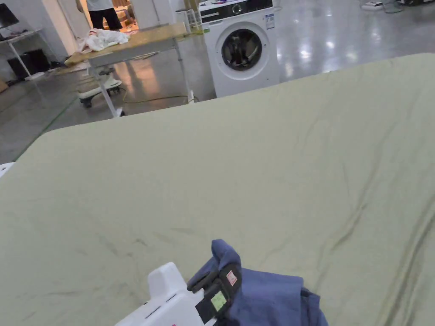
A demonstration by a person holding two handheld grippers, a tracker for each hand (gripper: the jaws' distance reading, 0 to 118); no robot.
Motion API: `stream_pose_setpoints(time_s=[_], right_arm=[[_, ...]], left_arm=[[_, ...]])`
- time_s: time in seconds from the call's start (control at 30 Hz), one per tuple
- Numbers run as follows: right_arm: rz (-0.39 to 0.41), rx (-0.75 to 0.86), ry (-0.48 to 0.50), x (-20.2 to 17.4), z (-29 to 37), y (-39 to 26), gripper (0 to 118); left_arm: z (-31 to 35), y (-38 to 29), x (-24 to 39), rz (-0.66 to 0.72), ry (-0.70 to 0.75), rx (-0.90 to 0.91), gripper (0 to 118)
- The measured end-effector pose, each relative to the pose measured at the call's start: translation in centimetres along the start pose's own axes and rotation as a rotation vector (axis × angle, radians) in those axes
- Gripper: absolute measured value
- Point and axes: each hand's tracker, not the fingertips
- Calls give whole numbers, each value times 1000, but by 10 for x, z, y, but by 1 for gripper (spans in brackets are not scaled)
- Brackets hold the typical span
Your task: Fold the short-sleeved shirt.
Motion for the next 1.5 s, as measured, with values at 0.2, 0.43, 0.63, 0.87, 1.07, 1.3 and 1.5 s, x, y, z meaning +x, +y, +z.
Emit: stream_pose_setpoints(time_s=[0.2,0.43,0.63,0.87,1.07,1.3,1.5], right_arm=[[-69,52,-77,18,24,-10,0],[-103,24,-85,36,18,-13,0],[-116,9,-57,29,13,-18,0],[-54,-118,12,12,-14,-31,0],[19,-188,151,-12,-97,-6,0],[100,-572,-7,-16,-249,3,0],[27,-545,58,-6,-241,10,0]], left_arm=[[-42,-25,18,-82,-88,-149,69],[1,9,4,-21,-105,-22,35],[-69,-27,-12,77,-80,-262,1],[-87,-44,-6,30,-24,-333,1],[6,-2,-15,-25,-94,-105,103],[69,11,-71,73,69,-48,103],[48,4,-103,167,32,-120,103]])
